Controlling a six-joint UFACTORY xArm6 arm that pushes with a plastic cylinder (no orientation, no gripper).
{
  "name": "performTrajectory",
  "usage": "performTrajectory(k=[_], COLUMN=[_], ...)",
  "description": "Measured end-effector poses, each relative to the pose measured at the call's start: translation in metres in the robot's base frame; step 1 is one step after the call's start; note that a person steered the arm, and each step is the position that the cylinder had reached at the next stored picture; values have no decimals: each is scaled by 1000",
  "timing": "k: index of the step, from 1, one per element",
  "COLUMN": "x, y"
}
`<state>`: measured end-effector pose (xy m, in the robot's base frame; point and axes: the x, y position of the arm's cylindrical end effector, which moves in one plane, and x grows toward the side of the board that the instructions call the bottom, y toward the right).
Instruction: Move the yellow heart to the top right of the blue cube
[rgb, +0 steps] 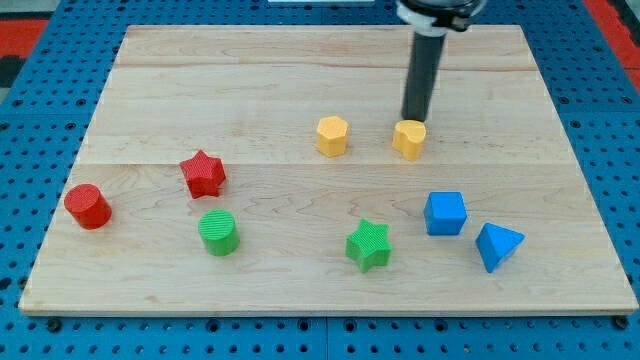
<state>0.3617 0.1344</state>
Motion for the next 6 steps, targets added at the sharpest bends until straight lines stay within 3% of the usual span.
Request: performTrajectory(k=[1, 2, 3, 4, 6], x=[37, 87, 78, 43, 8], y=[55, 53, -41, -84, -50])
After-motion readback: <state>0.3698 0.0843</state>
